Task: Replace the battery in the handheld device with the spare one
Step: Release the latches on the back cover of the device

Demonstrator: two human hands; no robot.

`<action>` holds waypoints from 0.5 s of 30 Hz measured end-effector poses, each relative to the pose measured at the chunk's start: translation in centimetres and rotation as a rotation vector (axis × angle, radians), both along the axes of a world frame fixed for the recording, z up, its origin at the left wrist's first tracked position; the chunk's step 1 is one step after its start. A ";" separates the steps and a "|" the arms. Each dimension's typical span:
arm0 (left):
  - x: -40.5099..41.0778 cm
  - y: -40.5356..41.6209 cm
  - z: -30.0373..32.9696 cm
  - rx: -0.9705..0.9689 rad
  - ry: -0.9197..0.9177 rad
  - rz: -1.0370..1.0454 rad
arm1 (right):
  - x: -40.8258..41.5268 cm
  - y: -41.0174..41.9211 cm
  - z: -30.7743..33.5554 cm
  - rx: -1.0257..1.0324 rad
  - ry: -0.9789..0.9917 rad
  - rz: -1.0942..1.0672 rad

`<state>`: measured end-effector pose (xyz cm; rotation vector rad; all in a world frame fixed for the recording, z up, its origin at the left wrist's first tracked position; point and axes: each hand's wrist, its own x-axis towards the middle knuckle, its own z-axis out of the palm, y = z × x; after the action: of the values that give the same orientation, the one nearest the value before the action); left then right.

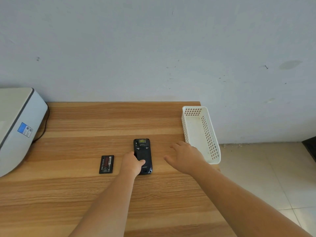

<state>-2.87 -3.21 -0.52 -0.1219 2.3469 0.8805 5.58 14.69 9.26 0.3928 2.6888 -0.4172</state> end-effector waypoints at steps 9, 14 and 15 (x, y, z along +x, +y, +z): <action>-0.4 0.1 -1.2 -0.088 0.010 -0.050 | -0.3 -0.1 -0.5 0.015 -0.007 0.012; -0.2 0.1 -1.2 -0.133 0.060 -0.104 | -0.7 -0.5 -1.0 0.026 -0.010 0.029; -0.2 -0.1 -1.2 -0.132 0.065 -0.114 | -0.8 -0.6 -1.0 0.025 -0.012 0.032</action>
<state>-3.05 -3.27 -1.69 -0.0131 2.4460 0.6834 4.79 14.11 8.24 0.3581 2.6874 -0.3709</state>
